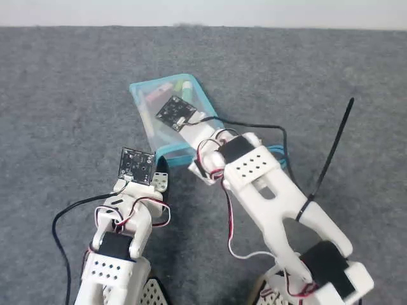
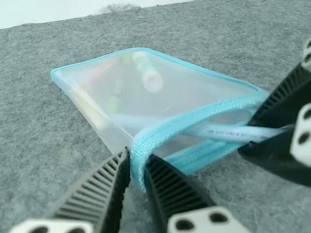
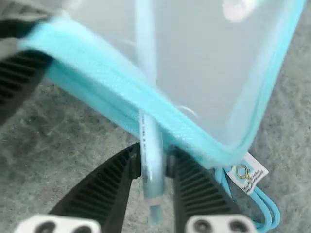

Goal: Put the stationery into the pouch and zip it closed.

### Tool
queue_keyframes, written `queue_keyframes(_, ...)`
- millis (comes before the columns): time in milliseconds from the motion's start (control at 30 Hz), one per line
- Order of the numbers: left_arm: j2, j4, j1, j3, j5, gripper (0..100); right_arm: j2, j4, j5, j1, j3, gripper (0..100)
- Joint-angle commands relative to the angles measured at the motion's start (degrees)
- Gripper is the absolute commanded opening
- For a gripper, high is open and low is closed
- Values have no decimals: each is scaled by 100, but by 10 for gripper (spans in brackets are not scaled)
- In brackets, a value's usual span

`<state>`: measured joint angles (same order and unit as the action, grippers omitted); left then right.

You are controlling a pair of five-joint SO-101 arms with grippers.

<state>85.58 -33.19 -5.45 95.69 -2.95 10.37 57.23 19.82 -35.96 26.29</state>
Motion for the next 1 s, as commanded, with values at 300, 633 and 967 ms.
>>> queue_keyframes(300,105,79,18,-382,35,12,567,1367,-853,567,-308,6)
queue_keyframes(633,105,193,18,-312,35,12,1112,1956,-1284,1789,-281,6)
queue_keyframes(967,105,193,18,-330,35,12,1103,1640,-1407,1323,-290,6)
